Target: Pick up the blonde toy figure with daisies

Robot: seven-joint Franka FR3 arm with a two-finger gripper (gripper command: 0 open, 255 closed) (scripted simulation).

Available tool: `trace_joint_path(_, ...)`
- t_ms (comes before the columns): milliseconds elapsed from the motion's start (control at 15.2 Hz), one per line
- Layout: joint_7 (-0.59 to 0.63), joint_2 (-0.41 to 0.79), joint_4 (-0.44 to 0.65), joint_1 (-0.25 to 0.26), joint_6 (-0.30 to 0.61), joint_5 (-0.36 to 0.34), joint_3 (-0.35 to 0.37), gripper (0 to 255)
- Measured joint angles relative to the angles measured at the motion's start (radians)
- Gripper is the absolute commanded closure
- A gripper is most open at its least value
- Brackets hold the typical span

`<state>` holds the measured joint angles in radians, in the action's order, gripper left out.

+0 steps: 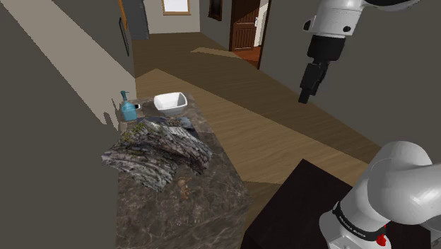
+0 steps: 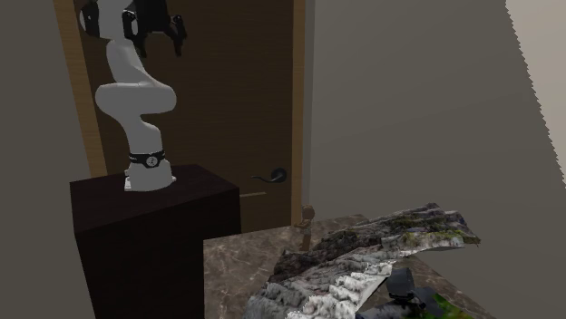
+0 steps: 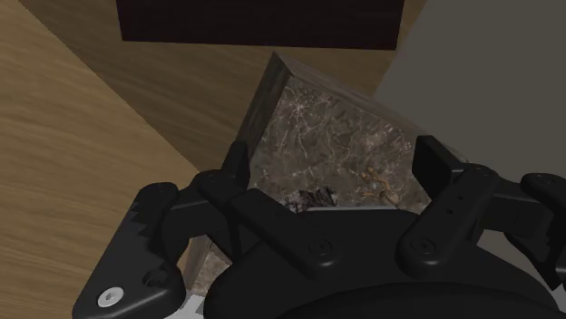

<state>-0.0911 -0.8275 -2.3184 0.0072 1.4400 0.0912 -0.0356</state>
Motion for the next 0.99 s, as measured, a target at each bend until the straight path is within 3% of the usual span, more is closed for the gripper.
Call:
trace_joint_path(198,0.002,0.025,-0.011,0.006,0.034,0.007,0.010,0)
trace_joint_path(990,0.025,0.326,-0.078,0.067,0.388,0.067,0.116,0)
